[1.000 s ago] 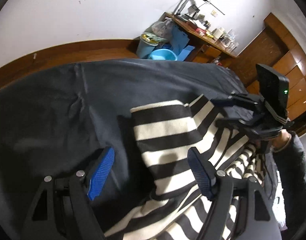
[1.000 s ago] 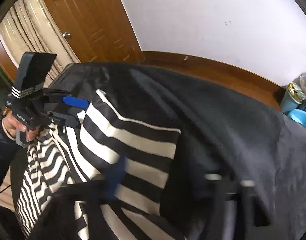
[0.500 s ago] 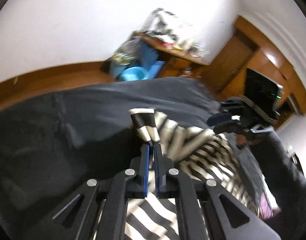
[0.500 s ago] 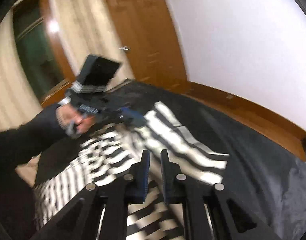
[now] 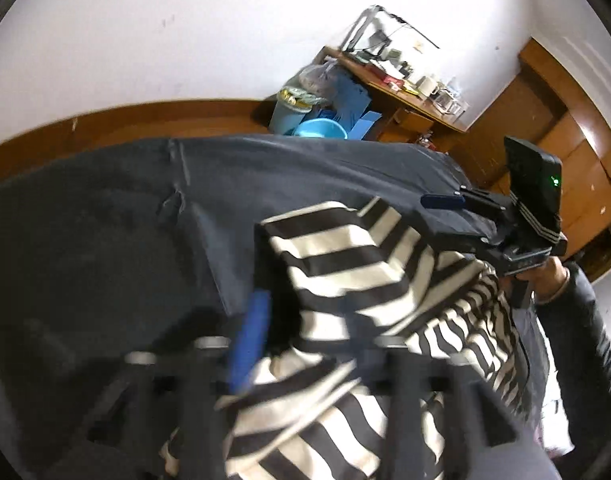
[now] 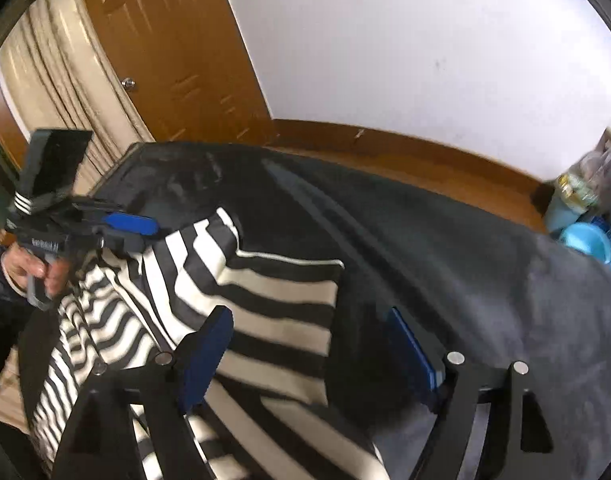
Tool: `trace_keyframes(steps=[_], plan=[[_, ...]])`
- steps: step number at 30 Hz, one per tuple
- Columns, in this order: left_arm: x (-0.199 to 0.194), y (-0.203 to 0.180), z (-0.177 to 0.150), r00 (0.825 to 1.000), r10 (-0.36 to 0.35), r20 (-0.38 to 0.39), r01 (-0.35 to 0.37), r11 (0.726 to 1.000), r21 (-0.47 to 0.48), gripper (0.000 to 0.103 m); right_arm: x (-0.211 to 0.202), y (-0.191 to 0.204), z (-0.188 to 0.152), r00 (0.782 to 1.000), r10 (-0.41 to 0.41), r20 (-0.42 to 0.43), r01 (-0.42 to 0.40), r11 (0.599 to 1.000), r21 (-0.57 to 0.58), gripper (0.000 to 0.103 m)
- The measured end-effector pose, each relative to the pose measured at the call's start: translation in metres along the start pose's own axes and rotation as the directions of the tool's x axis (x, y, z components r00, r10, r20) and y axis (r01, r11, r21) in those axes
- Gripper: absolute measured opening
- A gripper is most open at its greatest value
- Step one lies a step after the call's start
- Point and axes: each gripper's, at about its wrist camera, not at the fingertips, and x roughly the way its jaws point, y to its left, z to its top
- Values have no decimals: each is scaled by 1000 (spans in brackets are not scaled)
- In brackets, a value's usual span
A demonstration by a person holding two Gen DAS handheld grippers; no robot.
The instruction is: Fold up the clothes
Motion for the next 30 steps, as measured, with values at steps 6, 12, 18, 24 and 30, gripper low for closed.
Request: trace_keyframes(steps=[6, 12, 18, 24, 30], plan=[[30, -2, 7, 993, -95, -77, 94, 995, -13, 69, 31, 0, 10, 997, 23, -67, -26, 999, -44, 20], [41, -15, 9, 992, -85, -90, 87, 996, 17, 5, 24, 6, 13, 997, 73, -28, -75, 994, -84, 7], [-11, -48, -14, 991, -132, 19, 124, 968, 219, 5, -41, 39, -7, 947, 304, 99, -272, 929, -253, 7], [-45, -94, -85, 994, -93, -64, 113, 853, 509, 5, -88, 89, -72, 935, 352, -37, -332, 834, -441, 7], [-37, -93, -124, 990, 46, -136, 37, 832, 553, 6, -85, 96, -120, 983, 145, -116, -182, 879, -441, 8]])
